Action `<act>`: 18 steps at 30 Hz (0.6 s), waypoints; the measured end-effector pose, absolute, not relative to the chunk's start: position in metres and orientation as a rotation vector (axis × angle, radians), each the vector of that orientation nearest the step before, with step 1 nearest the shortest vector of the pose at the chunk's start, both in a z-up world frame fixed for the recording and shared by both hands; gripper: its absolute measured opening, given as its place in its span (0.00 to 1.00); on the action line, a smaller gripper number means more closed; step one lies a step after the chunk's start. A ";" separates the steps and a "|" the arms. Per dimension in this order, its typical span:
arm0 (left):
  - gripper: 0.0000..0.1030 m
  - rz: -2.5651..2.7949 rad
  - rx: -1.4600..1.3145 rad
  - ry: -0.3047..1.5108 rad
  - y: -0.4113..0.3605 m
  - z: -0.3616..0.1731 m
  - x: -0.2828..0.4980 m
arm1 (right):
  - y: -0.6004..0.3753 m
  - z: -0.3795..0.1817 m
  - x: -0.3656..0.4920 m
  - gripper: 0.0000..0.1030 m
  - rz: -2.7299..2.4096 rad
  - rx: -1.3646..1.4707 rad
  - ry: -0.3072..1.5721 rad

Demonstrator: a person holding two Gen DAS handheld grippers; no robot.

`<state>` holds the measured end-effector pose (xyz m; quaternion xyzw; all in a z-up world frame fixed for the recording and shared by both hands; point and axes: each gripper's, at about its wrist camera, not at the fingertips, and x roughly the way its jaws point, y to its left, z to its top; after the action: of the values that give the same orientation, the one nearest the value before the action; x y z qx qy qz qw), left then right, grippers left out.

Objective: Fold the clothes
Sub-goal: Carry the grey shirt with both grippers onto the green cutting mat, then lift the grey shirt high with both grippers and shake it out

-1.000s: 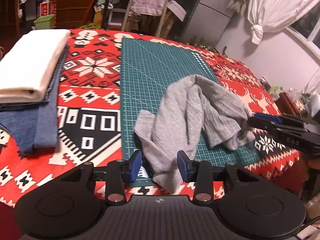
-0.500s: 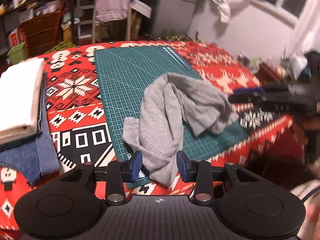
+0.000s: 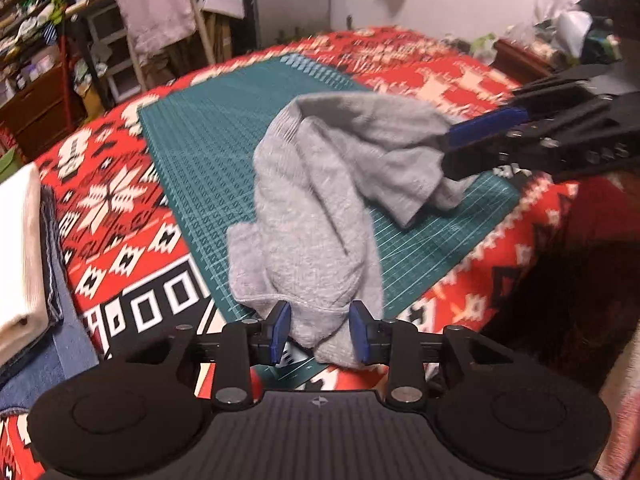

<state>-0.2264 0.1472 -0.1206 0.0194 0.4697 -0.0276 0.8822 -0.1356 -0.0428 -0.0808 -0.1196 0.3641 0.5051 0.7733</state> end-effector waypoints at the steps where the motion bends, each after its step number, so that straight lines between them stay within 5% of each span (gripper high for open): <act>1: 0.22 -0.058 0.028 0.977 0.149 -0.121 -0.226 | -0.042 -0.082 -0.137 0.37 1.103 -0.259 0.792; 18: 0.11 0.089 -0.719 0.735 0.238 -0.094 -0.246 | 0.003 -0.104 -0.153 0.37 1.216 -0.253 0.883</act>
<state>-0.2461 0.2383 -0.0944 -0.3437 0.3516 0.0426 0.8698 -0.1533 0.0030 -0.1044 -0.1144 0.4001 0.5508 0.7235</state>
